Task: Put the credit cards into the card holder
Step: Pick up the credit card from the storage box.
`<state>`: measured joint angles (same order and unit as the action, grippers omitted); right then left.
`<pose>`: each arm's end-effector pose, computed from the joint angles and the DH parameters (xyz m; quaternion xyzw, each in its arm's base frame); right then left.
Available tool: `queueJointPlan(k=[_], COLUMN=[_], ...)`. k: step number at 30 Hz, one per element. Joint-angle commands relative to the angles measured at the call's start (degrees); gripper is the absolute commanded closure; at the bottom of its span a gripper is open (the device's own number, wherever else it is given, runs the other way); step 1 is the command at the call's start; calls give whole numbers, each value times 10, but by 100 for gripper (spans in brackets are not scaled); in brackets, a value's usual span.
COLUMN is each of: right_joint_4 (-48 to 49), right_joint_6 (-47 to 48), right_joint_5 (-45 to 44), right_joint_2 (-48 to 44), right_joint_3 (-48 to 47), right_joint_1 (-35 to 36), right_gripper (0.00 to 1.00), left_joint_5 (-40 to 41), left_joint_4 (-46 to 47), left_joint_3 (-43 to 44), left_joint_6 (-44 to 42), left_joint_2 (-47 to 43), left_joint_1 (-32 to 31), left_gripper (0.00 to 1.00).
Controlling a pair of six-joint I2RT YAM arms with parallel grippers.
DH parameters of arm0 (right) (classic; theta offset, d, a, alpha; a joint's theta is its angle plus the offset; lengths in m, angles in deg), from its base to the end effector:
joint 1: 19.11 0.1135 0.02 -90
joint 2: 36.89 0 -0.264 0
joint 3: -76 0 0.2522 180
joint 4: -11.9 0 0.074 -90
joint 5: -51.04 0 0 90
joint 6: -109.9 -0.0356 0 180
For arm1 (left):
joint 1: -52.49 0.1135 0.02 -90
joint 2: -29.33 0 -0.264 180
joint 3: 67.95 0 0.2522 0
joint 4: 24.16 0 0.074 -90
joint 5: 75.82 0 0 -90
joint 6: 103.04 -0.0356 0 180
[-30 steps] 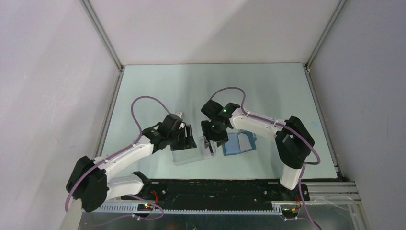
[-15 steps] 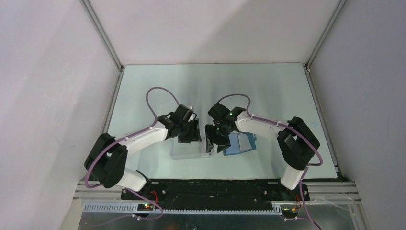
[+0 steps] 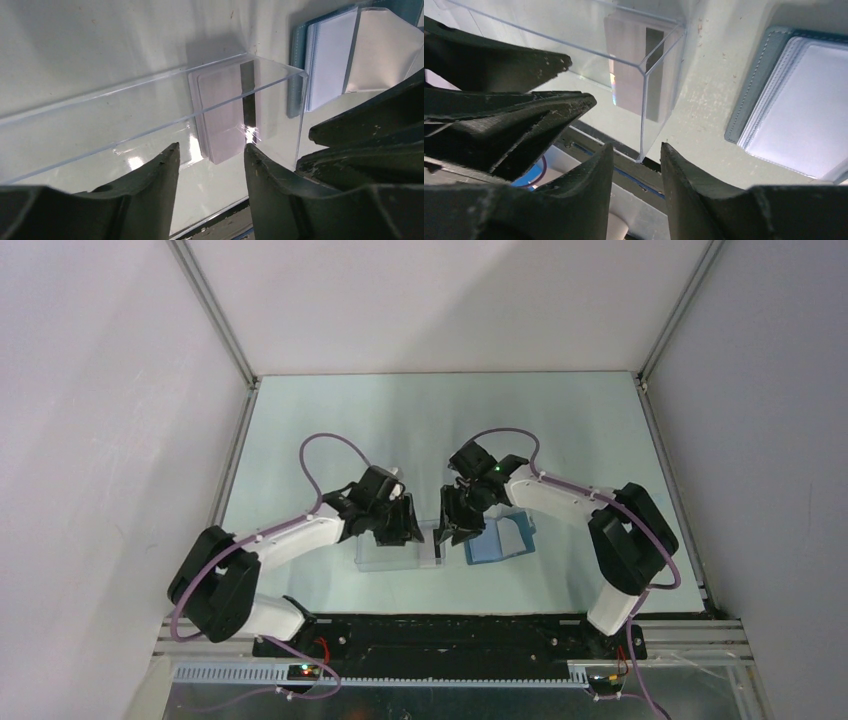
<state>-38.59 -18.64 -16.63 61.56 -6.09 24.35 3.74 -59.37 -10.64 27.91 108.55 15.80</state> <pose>0.2395 0.2456 0.2053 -0.0801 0.9586 0.2723 0.0241 0.2077 -0.1628 0.1872 -0.0098 0.9554 -0.2447 0.1649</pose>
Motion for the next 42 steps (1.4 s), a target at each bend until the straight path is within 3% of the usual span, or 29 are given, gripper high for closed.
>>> queueJointPlan(k=[1, 8, 21, 30, 34, 39, 42], right_joint_4=[13, 15, 11, 8, 8, 7, 6], right_joint_6=[13, 21, 27, 29, 30, 31, 31], right_joint_5=[9, 3, -1, -1, -1, -1, 0], right_joint_2=[-7, 9, 16, 22, 22, 22, 23], right_joint_3=[-1, -1, -1, -1, -1, -2, -2], right_joint_1=[-5, 4, 7, 7, 7, 8, 8], right_gripper=[58, 71, 78, 78, 78, 78, 78], left_joint_5=[-35, -36, -35, -42, -33, -21, 1], left_joint_4=[58, 86, 88, 88, 87, 74, 50], left_joint_3=[-15, -20, -11, -3, -6, 1, 14], left_joint_6=[47, 51, 36, 25, 25, 23, 22], left_joint_2=[-1, 35, 67, 73, 64, 62, 62], left_joint_1=[3, 3, 2, 3, 0, -8, -17], left_gripper=[47, 51, 62, 77, 77, 59, 58])
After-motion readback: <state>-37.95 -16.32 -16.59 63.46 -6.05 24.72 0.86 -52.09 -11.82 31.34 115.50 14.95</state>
